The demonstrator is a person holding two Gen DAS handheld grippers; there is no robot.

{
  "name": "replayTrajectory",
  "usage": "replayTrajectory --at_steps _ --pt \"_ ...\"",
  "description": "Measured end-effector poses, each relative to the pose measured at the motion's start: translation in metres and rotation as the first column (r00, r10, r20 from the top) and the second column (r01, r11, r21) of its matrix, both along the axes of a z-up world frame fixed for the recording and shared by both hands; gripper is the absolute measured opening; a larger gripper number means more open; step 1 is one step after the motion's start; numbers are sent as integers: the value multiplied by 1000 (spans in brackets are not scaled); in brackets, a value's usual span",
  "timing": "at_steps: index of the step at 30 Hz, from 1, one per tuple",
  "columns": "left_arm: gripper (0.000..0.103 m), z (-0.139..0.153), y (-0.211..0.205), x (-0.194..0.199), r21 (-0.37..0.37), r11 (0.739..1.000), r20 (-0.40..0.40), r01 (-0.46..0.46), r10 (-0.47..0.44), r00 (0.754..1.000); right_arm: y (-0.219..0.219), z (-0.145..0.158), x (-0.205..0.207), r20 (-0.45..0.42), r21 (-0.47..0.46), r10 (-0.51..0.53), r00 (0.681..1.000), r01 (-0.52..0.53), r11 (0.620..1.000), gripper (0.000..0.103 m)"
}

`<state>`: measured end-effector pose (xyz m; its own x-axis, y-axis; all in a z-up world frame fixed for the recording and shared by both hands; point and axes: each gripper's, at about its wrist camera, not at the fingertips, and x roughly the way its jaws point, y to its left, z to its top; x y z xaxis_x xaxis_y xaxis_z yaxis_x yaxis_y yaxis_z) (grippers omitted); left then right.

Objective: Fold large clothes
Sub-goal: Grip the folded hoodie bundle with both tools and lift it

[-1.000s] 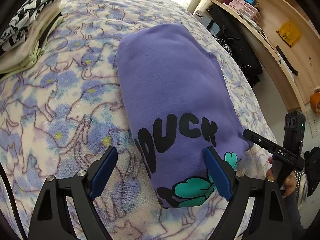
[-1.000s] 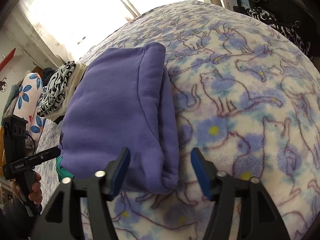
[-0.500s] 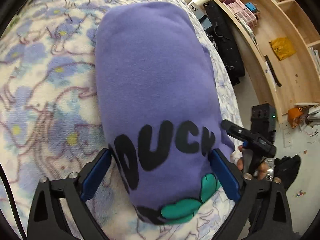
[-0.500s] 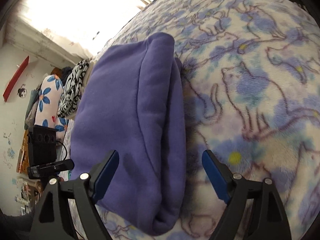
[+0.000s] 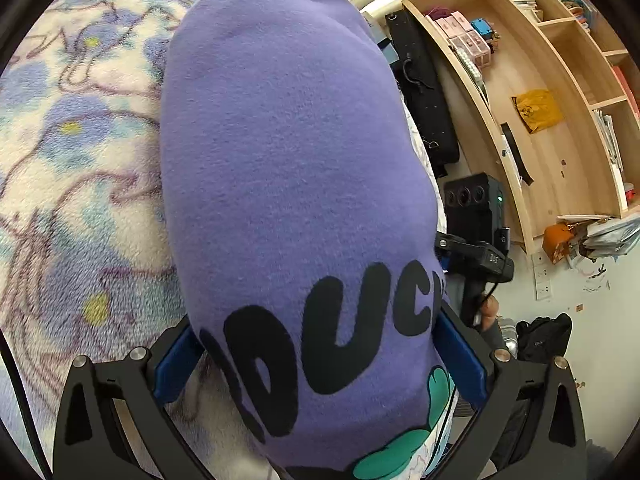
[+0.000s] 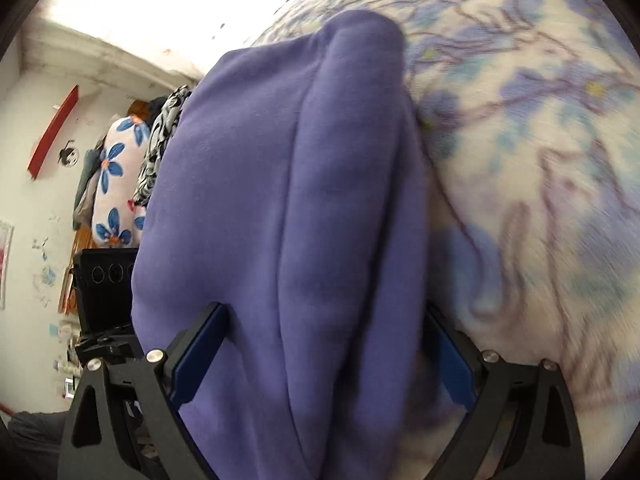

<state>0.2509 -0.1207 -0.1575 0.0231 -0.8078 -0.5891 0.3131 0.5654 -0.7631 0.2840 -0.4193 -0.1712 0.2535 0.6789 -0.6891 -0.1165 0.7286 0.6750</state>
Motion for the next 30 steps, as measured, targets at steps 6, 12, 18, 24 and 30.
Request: replayTrajectory --at_steps 6,12,18,24,30 --pt "103 -5 -14 10 -18 1000 -15 22 -22 1000 2 0 0 35 11 17 999 -18 1000 94" --pt "103 -11 -27 18 -25 999 -41 40 -41 998 3 -2 1 31 32 17 999 -18 999 92" --pt "102 -3 -29 17 25 999 -27 28 -28 999 17 5 0 40 56 23 999 -25 998 81" --pt "96 42 -40 9 104 994 116 39 -51 992 32 38 -18 133 37 7 991 -12 999 63" --pt "96 96 -20 -4 133 990 227 43 -72 971 62 72 -34 236 64 -30 971 15 998 62"
